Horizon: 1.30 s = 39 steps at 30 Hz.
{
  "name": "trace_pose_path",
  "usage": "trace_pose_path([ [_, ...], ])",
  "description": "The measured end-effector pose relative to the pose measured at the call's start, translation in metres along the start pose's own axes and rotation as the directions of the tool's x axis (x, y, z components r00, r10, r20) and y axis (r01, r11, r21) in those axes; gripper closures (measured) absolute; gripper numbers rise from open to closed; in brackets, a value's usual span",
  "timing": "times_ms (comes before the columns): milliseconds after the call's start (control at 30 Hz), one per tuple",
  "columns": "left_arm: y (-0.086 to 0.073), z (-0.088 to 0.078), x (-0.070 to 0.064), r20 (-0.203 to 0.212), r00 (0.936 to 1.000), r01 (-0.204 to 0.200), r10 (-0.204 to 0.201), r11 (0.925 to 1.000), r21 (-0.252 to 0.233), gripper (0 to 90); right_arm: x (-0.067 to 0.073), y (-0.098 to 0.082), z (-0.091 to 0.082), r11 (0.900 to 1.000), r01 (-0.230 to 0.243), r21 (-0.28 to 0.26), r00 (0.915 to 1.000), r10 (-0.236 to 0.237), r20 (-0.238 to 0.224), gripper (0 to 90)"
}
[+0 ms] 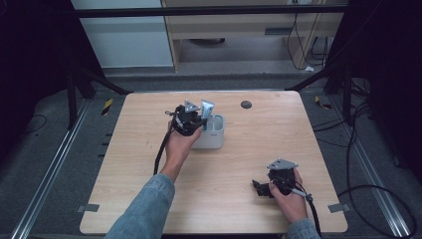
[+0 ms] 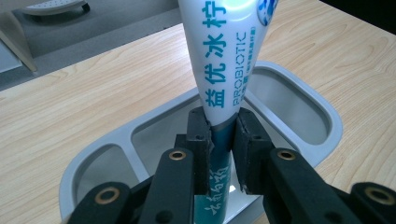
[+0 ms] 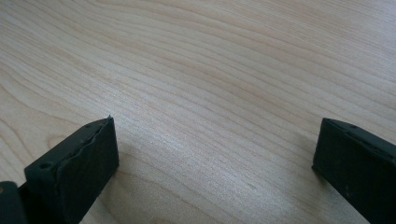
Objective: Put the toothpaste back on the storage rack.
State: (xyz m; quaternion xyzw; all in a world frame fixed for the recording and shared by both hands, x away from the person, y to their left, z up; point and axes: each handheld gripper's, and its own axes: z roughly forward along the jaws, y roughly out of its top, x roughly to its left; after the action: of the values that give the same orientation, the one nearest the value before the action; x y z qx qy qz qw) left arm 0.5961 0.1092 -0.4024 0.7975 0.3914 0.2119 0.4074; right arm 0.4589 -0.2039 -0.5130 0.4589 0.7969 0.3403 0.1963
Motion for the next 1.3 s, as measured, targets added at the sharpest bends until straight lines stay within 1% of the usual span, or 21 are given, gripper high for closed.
trace_pose_path([
  [400,0.003,0.002,0.001,0.007,0.9996,0.026,-0.026,0.9996,0.014,76.6,0.0,0.0,0.0,1.0,0.001,0.0,1.0,-0.001,0.0,0.3],
  [567,0.007,0.004,-0.001,0.003,0.9998,0.017,-0.018,0.9993,0.033,76.4,0.0,0.0,0.0,1.0,0.0,0.0,1.0,0.0,0.0,0.4],
  [700,0.009,0.006,-0.002,0.002,0.9997,0.025,-0.025,0.9989,0.04,76.1,0.0,0.0,0.0,1.0,0.006,0.002,1.0,-0.006,0.001,0.4],
  [867,0.011,0.008,-0.003,0.002,0.9999,0.016,-0.017,0.9987,0.049,75.9,0.0,0.0,0.0,1.0,0.005,0.002,1.0,-0.005,0.001,0.4],
  [1100,0.014,0.01,-0.004,0.008,0.9997,0.021,-0.022,0.9983,0.053,75.7,0.0,0.0,0.0,1.0,0.007,0.002,1.0,-0.007,0.001,0.3],
  [1300,0.015,0.009,-0.004,0.006,0.9998,0.016,-0.016,0.9983,0.056,75.1,0.0,0.0,0.0,1.0,0.007,0.002,1.0,-0.007,0.002,0.4],
])
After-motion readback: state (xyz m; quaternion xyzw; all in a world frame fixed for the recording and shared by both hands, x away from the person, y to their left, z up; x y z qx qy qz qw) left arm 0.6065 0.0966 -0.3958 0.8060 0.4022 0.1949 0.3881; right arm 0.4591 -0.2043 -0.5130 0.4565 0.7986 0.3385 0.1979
